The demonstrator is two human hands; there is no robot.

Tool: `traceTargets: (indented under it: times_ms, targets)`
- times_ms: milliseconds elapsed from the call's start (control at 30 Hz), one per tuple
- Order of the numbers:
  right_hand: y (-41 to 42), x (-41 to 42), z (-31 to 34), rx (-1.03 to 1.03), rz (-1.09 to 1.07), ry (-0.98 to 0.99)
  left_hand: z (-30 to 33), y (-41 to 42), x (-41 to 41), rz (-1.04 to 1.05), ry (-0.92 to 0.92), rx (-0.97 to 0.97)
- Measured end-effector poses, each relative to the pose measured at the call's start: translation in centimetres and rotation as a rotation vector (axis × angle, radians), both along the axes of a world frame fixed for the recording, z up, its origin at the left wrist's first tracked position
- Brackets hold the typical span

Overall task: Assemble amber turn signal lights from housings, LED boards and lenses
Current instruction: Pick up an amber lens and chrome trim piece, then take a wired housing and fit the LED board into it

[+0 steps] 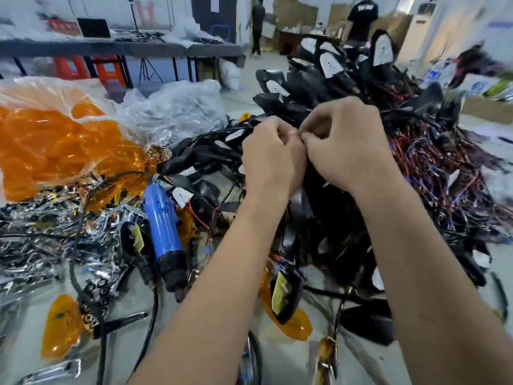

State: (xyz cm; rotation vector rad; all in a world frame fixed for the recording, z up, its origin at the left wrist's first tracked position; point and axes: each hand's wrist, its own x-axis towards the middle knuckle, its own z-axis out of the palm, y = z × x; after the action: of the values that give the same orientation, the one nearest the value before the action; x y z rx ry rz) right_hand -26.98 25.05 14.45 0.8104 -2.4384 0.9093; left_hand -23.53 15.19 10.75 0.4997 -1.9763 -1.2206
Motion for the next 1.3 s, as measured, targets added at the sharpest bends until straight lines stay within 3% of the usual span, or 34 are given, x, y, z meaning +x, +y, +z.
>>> traceTargets:
  times_ms: [133, 233, 367, 500, 633, 700, 833, 967, 1033, 1200, 1300]
  targets:
    - [0.6, -5.0, 2.1, 0.054, -0.301, 0.142, 1.2, 1.3, -2.3, 0.035, -0.029, -0.166]
    - [0.5, -8.0, 2.8, 0.238, -0.472, 0.033, 1.6, 2.2, -3.4, -0.038, 0.015, -0.056]
    - [1.1, -8.7, 2.2, 0.193, -0.400, -0.030, 1.4, 3.3, -4.7, -0.098, -0.011, 0.047]
    - [2.1, -8.0, 1.6, 0.071, -0.371, 0.020, 1.2, 3.0, -6.3, -0.194, -0.030, 0.374]
    - [1.6, -5.0, 0.3, 0.150, -0.354, 0.134, 1.8, 2.9, -6.8, -0.284, -0.038, 0.518]
    - [1.2, -3.1, -0.7, 0.142, -0.298, 0.141, 2.4, 2.6, -6.6, -0.318, -0.030, 0.585]
    - [0.1, -0.4, -2.0, -0.016, -0.068, -0.108, 2.3, 1.2, -5.4, -0.298, 0.003, 0.737]
    - [-1.1, 2.3, -1.7, 0.047, 0.115, -0.159, 1.4, -1.8, -2.2, -0.226, 0.068, 0.820]
    - [-1.8, 4.1, -1.1, 0.062, 0.200, -0.172, 1.4, -4.0, 0.1, -0.181, 0.119, 0.812]
    - [-5.7, 8.4, -0.9, 0.175, 0.613, -0.466, 0.9, -9.7, 7.0, -0.015, 0.066, 0.650]
    - [-9.3, 10.1, -3.1, -0.057, 0.653, -0.735, -1.0, -11.8, 12.8, 0.156, 0.019, 0.507]
